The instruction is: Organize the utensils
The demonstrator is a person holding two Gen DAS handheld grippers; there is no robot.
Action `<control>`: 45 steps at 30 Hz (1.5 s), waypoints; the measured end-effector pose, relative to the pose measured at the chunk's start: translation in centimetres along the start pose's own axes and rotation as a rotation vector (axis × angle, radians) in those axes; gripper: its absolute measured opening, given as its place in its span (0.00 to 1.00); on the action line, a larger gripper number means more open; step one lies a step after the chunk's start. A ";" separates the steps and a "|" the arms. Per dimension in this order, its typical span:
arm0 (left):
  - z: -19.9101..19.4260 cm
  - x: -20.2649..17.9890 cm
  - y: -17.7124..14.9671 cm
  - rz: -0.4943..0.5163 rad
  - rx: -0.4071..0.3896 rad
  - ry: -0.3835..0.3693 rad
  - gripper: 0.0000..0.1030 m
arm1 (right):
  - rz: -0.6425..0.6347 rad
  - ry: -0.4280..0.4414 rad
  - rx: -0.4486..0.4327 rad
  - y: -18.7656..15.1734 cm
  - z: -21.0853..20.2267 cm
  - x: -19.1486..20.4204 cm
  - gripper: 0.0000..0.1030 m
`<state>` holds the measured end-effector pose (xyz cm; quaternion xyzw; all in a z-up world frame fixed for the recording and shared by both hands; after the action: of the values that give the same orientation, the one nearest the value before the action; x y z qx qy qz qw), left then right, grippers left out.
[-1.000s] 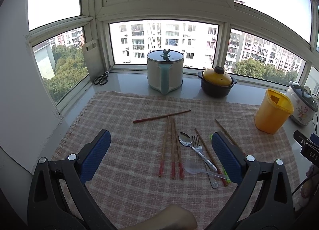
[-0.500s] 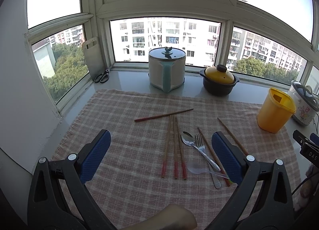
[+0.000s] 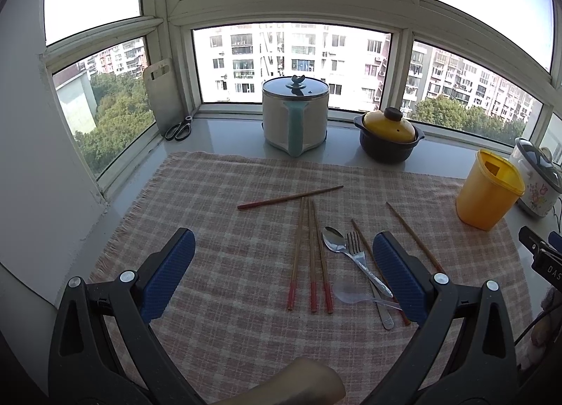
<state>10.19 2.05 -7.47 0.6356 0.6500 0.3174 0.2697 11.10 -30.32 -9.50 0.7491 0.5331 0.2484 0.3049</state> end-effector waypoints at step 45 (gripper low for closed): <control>10.5 5.0 -5.3 0.248 0.155 -0.025 0.78 | -0.037 -0.003 0.014 -1.4 2.4 2.7 1.00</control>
<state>14.41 7.80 -18.10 0.7340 0.5854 0.2893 0.1865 12.73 -27.92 -12.03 0.7415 0.5483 0.2379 0.3050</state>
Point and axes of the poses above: each gripper's, at about its wrist camera, not at the fingertips, and z roughly the way its jaws point, x to its left, y to its top, the point moved 9 cm from there along z, roughly the way its jaws point, and after that the axes turned 5 degrees about y, right-handed, at the moved point
